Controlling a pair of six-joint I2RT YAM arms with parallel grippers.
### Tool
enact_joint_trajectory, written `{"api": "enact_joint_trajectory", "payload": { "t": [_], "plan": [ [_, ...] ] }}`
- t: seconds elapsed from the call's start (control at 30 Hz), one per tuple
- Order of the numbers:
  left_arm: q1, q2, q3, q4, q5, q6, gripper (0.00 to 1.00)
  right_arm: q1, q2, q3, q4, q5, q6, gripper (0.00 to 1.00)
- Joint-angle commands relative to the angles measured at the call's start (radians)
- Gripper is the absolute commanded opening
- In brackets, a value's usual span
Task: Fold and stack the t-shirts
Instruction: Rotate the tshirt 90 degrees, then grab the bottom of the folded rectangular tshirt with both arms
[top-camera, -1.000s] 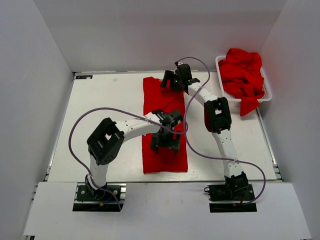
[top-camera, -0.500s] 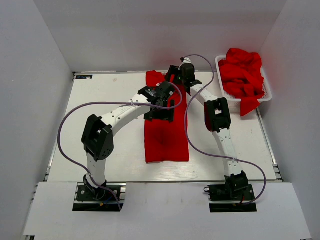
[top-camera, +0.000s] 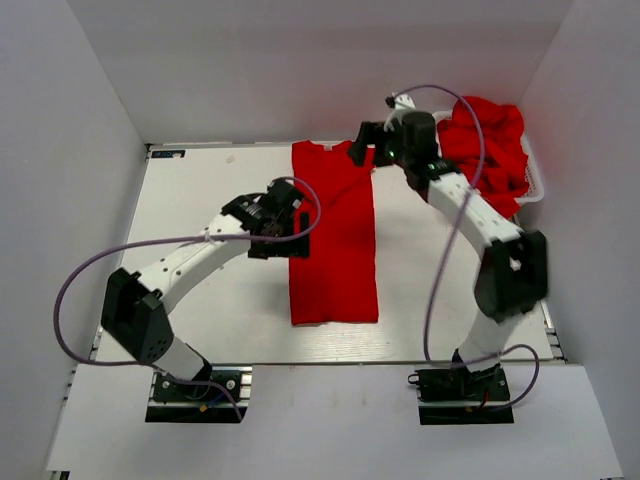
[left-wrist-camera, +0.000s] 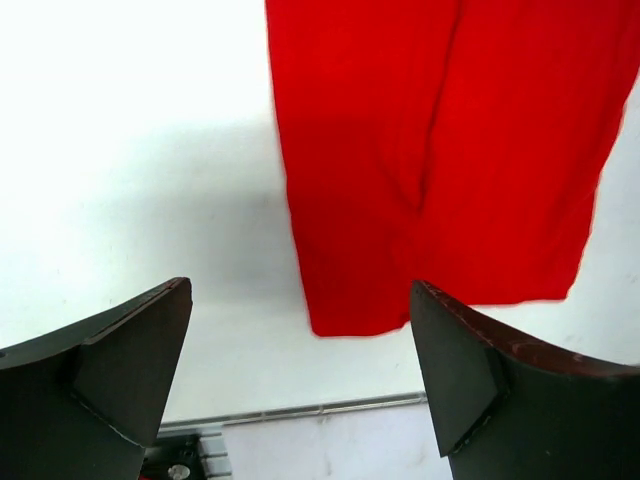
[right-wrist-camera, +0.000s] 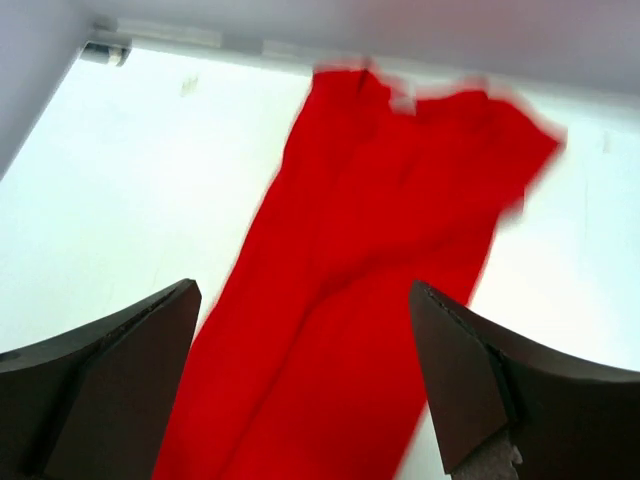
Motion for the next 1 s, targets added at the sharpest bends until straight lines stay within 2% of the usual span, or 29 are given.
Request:
{"api": "enact_joint_trajectory", "payload": {
  "t": [0.0,0.03,0.07,0.1,0.13,0.17,0.3,0.43,0.57,0.77,0.97],
  "plan": [
    [0.007,-0.068,-0.114,0.048,0.048,-0.022,1.00,0.020,-0.194,-0.298,-0.154,0.039,0.007,0.90],
    [0.007,-0.089,-0.134,0.063,0.048,-0.022,1.00,0.029,-0.229,-0.346,-0.173,0.054,0.010,0.90],
    [0.007,-0.089,-0.168,0.075,0.065,-0.022,1.00,0.029,-0.265,-0.474,-0.197,0.060,0.010,0.90],
    [0.007,-0.089,-0.183,0.076,0.080,-0.022,1.00,0.041,-0.364,-0.510,-0.285,0.100,0.030,0.90],
    [0.007,-0.089,-0.201,0.089,0.093,-0.022,1.00,0.052,-0.392,-0.544,-0.314,0.112,0.044,0.90],
    [0.007,-0.089,-0.240,0.098,0.113,-0.022,1.00,0.057,-0.474,-0.631,-0.384,0.129,0.076,0.90],
    [-0.005,-0.089,-0.318,0.134,0.131,-0.022,1.00,0.109,-0.631,-0.797,-0.452,0.108,0.156,0.90],
    [-0.016,-0.158,-0.424,0.206,0.169,-0.031,1.00,0.165,-0.769,-0.903,-0.490,0.122,0.246,0.90],
    [-0.016,-0.233,-0.537,0.263,0.199,-0.051,1.00,0.244,-0.779,-0.923,-0.507,0.142,0.294,0.90],
    [-0.016,-0.244,-0.579,0.287,0.186,-0.060,1.00,0.382,-0.649,-0.915,-0.493,0.266,0.381,0.90],
    [-0.016,-0.255,-0.600,0.352,0.195,-0.051,1.00,0.483,-0.604,-0.903,-0.489,0.393,0.495,0.90]
  ]
}}
